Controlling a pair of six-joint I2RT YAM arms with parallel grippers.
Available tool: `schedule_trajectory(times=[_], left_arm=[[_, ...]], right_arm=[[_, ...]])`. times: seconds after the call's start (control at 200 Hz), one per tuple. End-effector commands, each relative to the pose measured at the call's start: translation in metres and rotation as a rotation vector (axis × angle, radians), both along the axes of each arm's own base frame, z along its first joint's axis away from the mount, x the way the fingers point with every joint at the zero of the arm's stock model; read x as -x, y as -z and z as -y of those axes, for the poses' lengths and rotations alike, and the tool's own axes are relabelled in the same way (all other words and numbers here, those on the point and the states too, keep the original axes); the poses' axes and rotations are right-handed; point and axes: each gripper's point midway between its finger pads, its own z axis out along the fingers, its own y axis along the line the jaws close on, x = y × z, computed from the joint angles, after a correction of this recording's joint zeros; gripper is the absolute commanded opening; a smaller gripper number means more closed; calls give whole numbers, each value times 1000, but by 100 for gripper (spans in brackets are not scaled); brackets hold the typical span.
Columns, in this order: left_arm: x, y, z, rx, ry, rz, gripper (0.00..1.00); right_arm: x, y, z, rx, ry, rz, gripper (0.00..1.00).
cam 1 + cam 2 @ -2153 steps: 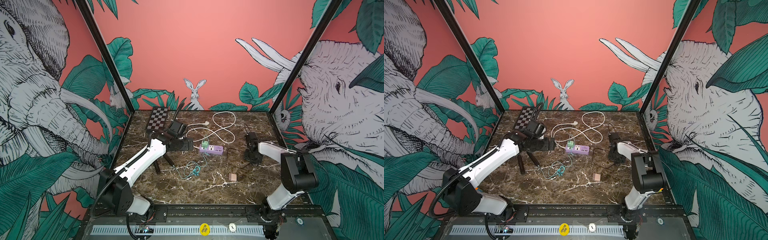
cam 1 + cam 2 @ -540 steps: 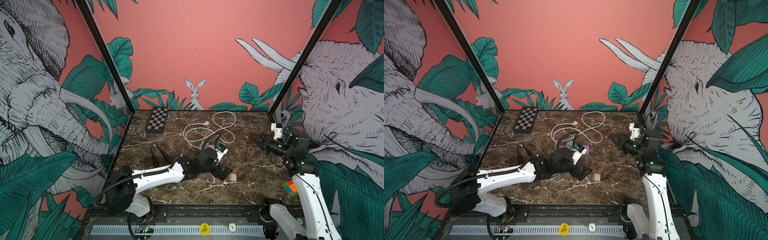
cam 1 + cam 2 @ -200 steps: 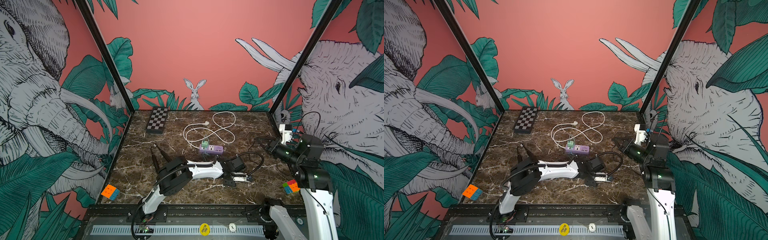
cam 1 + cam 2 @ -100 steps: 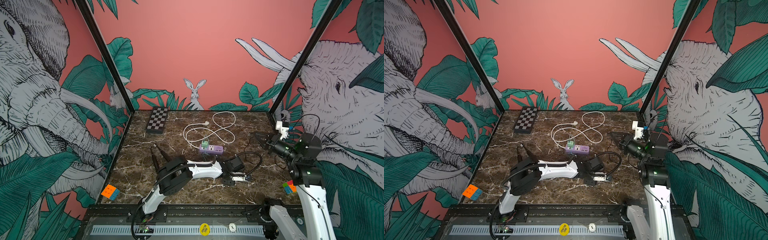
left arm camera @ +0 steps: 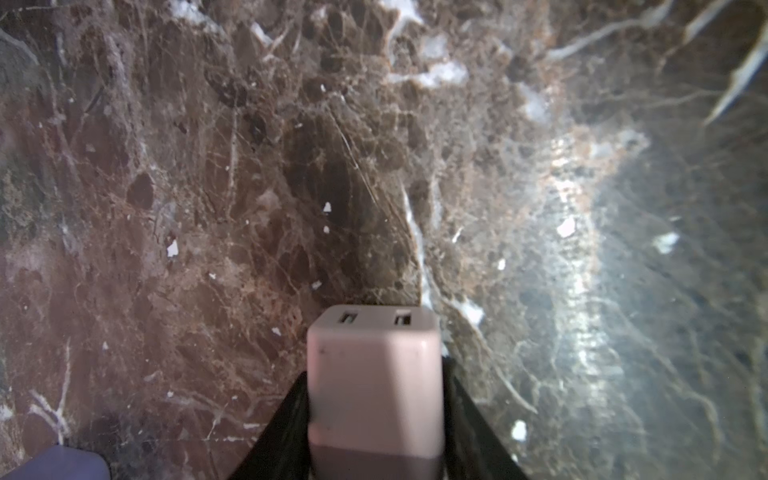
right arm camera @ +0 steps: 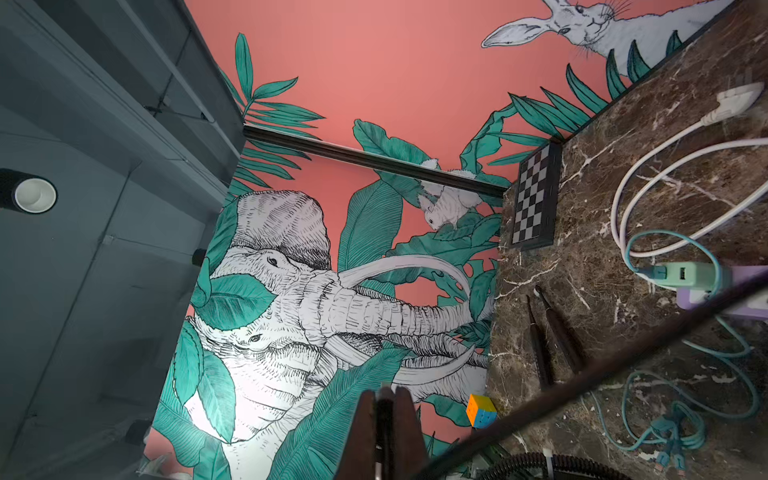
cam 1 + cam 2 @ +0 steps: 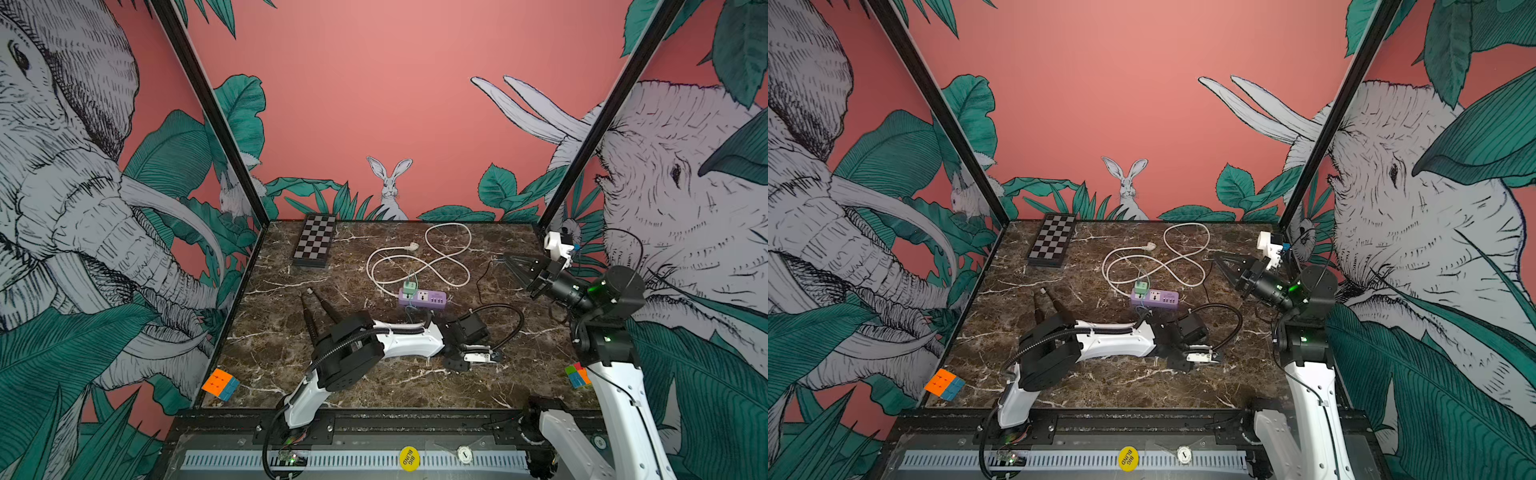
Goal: Charge the electric toothbrush
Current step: Pick up the plug from the center of the board.
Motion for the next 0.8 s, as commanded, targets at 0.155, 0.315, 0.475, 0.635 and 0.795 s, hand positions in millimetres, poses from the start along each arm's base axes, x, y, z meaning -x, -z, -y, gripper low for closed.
schedule_trajectory(times=[0.155, 0.315, 0.475, 0.635, 0.795], left_arm=[[-2, -18, -12, -5, 0, 17, 7], [-12, -50, -31, 46, -79, 86, 0], [-14, -116, -73, 273, -145, 206, 0], [-5, -202, -125, 652, -154, 285, 0], [10, -249, -157, 826, -105, 241, 0]], right_arm=[[6, -6, -2, 44, -5, 81, 0], [5, -13, -2, 27, -9, 136, 0], [9, -32, -4, -49, -48, 232, 0], [22, -42, -14, -76, -110, 320, 0], [70, -56, -48, -24, -325, 489, 0]])
